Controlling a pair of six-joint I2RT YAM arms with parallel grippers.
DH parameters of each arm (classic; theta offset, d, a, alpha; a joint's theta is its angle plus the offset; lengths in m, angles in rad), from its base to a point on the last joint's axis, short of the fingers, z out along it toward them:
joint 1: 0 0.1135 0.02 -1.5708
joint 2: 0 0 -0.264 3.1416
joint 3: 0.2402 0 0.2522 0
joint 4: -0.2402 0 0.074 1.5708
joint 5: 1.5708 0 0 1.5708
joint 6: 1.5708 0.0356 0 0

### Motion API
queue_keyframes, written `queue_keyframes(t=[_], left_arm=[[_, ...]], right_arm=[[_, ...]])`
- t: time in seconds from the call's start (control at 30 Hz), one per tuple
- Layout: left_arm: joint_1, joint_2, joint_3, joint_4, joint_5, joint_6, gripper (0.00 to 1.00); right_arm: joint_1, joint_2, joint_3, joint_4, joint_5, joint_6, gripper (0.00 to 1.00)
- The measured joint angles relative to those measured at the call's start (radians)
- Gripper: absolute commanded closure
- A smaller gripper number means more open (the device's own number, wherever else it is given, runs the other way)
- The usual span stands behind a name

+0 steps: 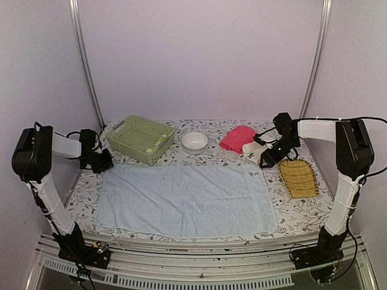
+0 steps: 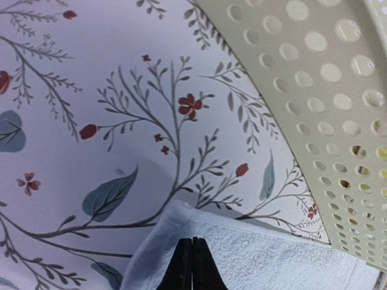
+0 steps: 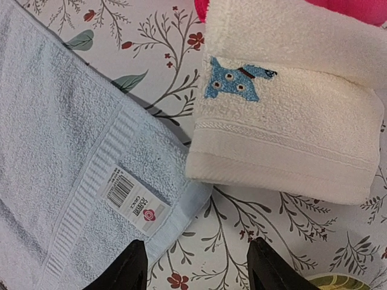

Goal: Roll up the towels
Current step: Smooth out the towel at the center of the board.

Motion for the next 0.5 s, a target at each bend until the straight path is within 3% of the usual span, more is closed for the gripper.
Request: queue_keyframes(t=[0.1, 0.2, 0.5], left_arm=[[-0.013, -0.029, 0.005, -0.013, 0.036, 0.003, 0.76], [-0.018, -0.068, 0.038, -0.061, 0.05, 0.014, 0.69], [-0.012, -0.097, 0.23, -0.266, 0.119, 0.142, 0.66]], right_arm=[[-0.018, 0.0, 0.004, -0.001, -0.024, 0.013, 0.46], [-0.031, 0.002, 0.024, -0.004, -0.047, 0.025, 0.48], [-0.036, 0.079, 0.146, -0.032, -0.108, 0.047, 0.68]])
